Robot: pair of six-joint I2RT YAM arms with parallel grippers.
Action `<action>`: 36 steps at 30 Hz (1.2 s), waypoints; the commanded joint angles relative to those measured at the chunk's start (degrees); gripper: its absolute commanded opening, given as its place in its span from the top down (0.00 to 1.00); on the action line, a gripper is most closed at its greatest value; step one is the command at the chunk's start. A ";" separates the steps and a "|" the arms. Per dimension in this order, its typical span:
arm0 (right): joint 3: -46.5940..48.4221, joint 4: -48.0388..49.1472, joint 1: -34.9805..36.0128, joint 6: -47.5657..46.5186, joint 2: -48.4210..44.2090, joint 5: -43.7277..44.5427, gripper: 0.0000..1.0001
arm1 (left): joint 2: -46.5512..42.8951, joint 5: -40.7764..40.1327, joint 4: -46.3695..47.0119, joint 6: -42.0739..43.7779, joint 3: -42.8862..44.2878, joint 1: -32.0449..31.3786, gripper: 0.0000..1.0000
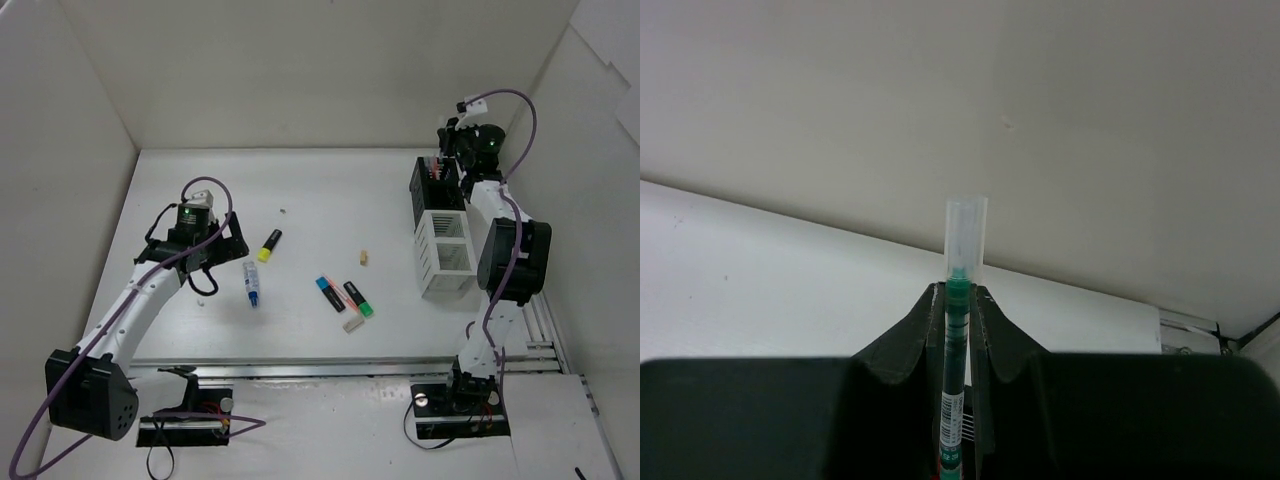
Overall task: Sort the stationery into containers
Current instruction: Place the pen in the storage box.
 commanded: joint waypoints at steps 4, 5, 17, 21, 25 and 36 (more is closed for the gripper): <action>-4.05 10.07 0.11 1.91 -3.24 -1.95 0.97 | -0.55 0.32 2.08 1.05 3.16 0.29 0.01; -5.80 10.42 0.19 1.82 -4.02 -2.38 0.95 | -0.72 0.41 1.99 1.05 3.08 0.29 0.01; -16.36 10.95 0.28 2.96 -17.82 -0.72 0.40 | -4.68 2.52 3.13 0.97 0.09 0.29 0.00; -22.51 7.54 3.17 2.45 -28.70 1.30 0.33 | -8.10 4.01 4.63 0.61 -3.24 0.29 0.00; -24.98 -10.01 10.81 1.64 -40.30 7.00 0.31 | -10.21 4.98 5.59 0.61 -5.45 0.29 0.01; -33.77 -39.21 36.65 6.22 -46.05 15.52 0.02 | -15.04 6.12 6.12 0.53 -9.93 -1.38 0.01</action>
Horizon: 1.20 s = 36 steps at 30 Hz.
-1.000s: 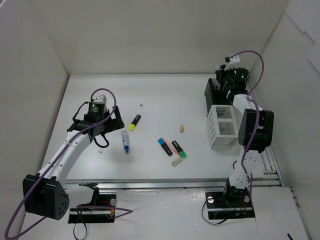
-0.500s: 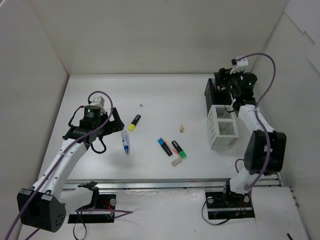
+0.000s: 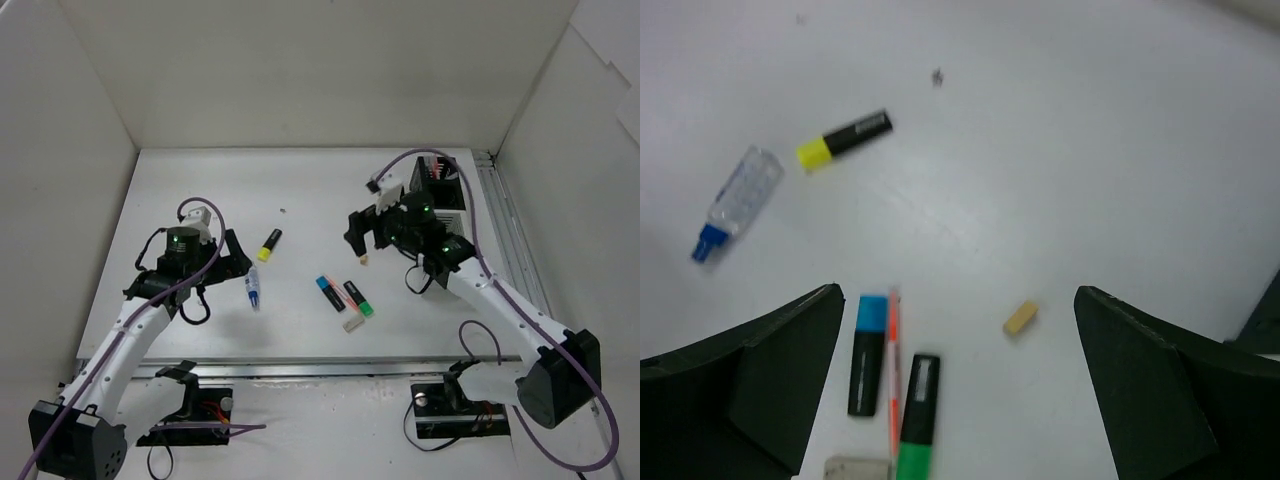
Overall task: Sort the stationery into containers
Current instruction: Place the pen in the storage box, then pick up the pen from the center of the board.
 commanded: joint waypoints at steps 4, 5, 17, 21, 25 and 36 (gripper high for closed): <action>-1.16 -11.32 10.98 -0.87 8.01 15.49 0.02 | -4.79 0.37 2.67 0.55 -1.15 -1.13 0.00; -1.08 -11.32 12.31 -1.66 9.44 16.05 0.02 | -5.23 0.37 2.67 0.55 -1.67 -1.14 0.01; 5.42 -10.79 20.23 -2.99 28.25 31.61 0.02 | -10.41 -1.91 0.38 -0.68 -4.32 -2.28 0.01; 6.13 -10.79 20.67 -3.07 29.58 30.73 0.02 | -10.33 -2.53 0.03 -0.77 -3.97 -2.81 0.00; 6.66 -10.79 20.85 -2.55 30.98 29.85 0.02 | -10.07 -3.32 -0.23 -0.86 -4.05 -2.81 0.01; 8.32 -10.79 20.93 -1.23 35.37 26.26 0.02 | -9.45 -4.20 -0.67 -0.60 -3.35 -2.81 0.01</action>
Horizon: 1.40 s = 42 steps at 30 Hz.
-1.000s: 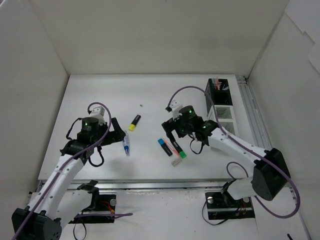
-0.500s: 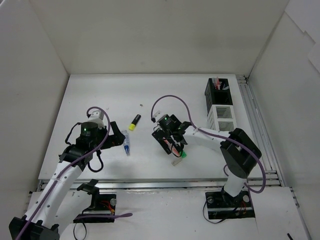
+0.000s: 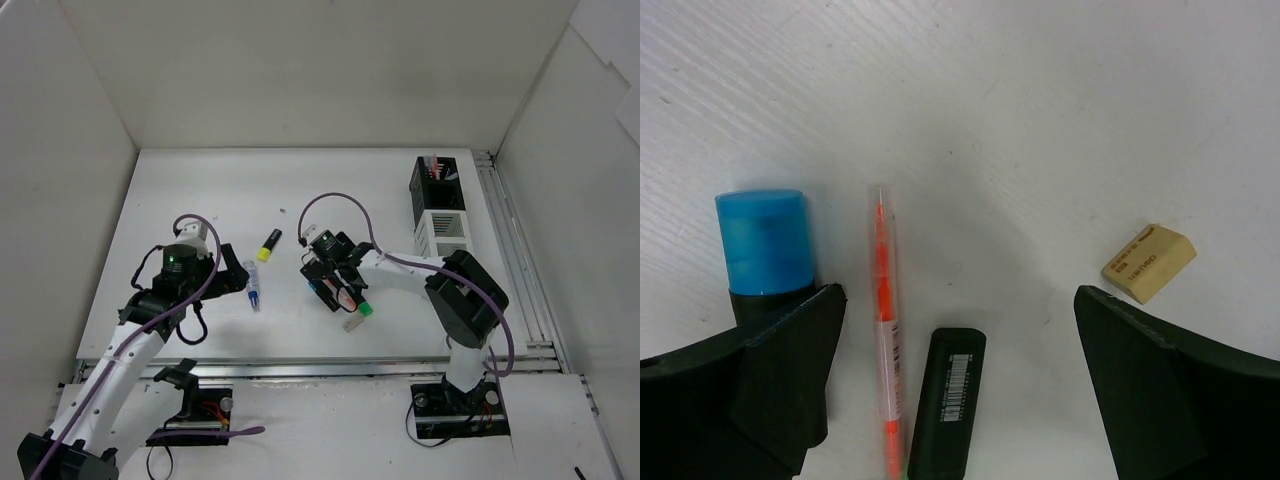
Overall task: Sort the stationery into containers
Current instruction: Pick up the pen from the center of the board.
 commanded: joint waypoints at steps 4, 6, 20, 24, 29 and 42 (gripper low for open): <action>3.50 0.38 0.54 1.33 1.06 -4.14 0.10 | 0.61 -1.23 1.23 -0.33 2.07 -0.75 0.01; 3.68 0.38 0.46 1.42 1.24 -6.77 0.22 | 0.61 -1.40 1.23 -0.33 1.98 -0.76 0.00; -0.27 0.12 0.10 11.08 1.60 -10.91 0.71 | 0.52 -3.07 0.53 -0.60 2.33 -0.76 0.01; -2.91 0.03 -0.07 12.49 -1.39 -12.06 0.73 | 0.17 -3.42 0.53 -0.60 2.33 -0.76 0.00; -4.41 -0.58 -0.07 11.79 -2.89 -9.42 0.72 | 0.34 -3.34 0.61 -0.51 2.51 -0.76 0.00; -12.66 -2.78 0.02 19.34 -9.92 -9.86 0.64 | 3.06 -2.19 3.16 1.60 4.26 -0.76 0.01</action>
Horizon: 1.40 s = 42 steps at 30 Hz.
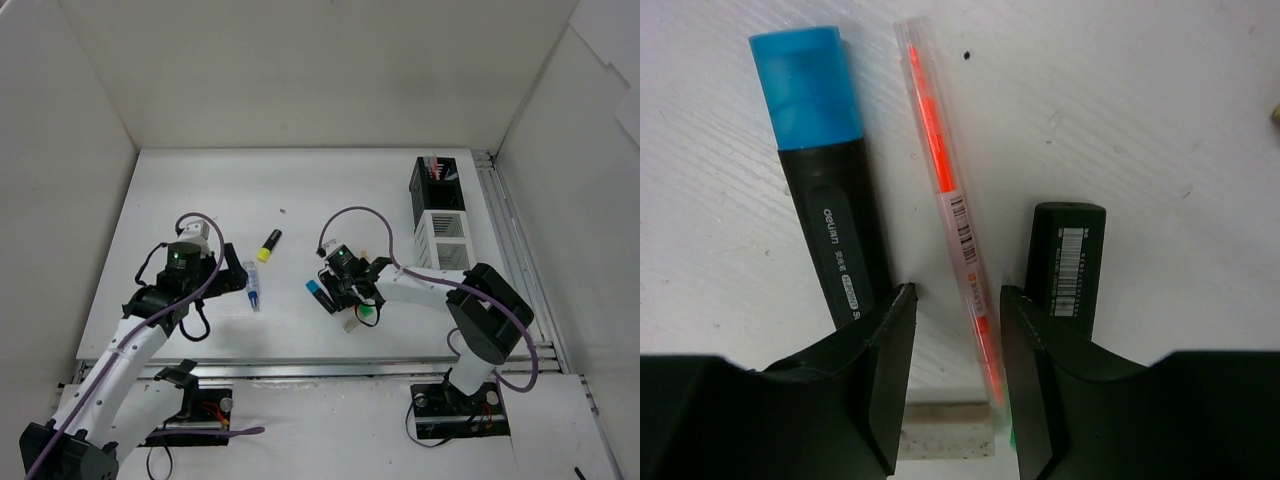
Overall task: Sort the stationery into containers
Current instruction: Pick up the pen from the center of the board, then place the pen in the storage box.
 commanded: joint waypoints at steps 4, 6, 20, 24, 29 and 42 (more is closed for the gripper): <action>-3.97 -3.55 0.30 6.09 -3.08 0.48 0.64 | 2.52 -0.01 4.19 2.26 5.02 -0.30 0.01; -4.59 -3.55 0.56 6.97 -3.26 0.56 0.69 | 3.84 -0.01 4.72 2.61 5.71 -0.30 0.01; 6.82 -4.51 1.27 -8.31 -0.89 4.87 1.00 | 4.46 -1.68 4.20 4.28 7.65 -0.30 0.01; 13.05 -5.92 1.27 -18.58 -3.08 8.89 1.00 | 2.53 -1.85 3.84 4.28 7.74 -0.30 0.01; 20.17 -8.73 -2.85 -39.58 -7.30 9.44 1.00 | 1.03 -3.08 3.14 3.76 7.65 -0.30 0.01; 49.42 -43.83 -21.73 -88.54 1.19 14.08 1.00 | 4.89 -6.95 2.00 3.67 11.43 -0.30 0.01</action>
